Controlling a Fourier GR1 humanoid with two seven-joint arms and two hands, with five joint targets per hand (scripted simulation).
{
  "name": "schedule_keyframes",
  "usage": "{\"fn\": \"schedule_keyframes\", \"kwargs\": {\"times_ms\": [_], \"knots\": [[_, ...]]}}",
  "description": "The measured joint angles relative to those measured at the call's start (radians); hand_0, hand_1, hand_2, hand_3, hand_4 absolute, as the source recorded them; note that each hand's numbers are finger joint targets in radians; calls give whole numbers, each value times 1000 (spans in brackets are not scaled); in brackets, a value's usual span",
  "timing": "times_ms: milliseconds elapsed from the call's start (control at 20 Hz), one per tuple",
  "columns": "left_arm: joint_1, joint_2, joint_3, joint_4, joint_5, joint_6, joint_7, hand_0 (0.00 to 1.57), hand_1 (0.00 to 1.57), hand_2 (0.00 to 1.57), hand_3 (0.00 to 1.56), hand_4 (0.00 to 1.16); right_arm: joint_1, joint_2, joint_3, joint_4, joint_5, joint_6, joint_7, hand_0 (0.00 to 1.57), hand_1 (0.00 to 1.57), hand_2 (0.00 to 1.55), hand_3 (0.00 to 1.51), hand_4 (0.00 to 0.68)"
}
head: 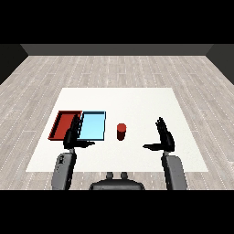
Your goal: Pick the red can and put it in the red box
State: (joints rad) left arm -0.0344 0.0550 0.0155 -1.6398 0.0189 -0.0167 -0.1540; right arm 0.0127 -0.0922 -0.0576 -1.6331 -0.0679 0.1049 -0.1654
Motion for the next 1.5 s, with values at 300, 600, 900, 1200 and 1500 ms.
{"fn": "schedule_keyframes", "kwargs": {"times_ms": [300, 600, 900, 1200, 1500], "knots": [[34, -9, 12, -6, 14, -27, -174, 0, 0, 0, 0, 0, 36, 13, 3, 15, -1, 41, -161, 0, 0, 0, 0, 0], [11, -7, 26, 42, 11, -33, -246, 0, 0, 0, 0, 0, 52, 13, -3, 4, -9, 63, -189, 0, 0, 0, 0, 0], [2, -10, 28, 47, -2, -20, -249, 0, 0, 0, 0, 0, 19, 5, -14, 36, 0, 71, -195, 0, 0, 0, 0, 0], [6, -20, 20, 64, -22, -1, -271, 0, 0, 0, 0, 0, -20, 34, 13, 57, 11, 56, -168, 0, 0, 0, 0, 0], [1, -29, 13, 52, -28, 16, -257, 0, 0, 0, 0, 0, -114, 46, 3, 119, -17, 45, -117, 0, 0, 0, 0, 0]]}}
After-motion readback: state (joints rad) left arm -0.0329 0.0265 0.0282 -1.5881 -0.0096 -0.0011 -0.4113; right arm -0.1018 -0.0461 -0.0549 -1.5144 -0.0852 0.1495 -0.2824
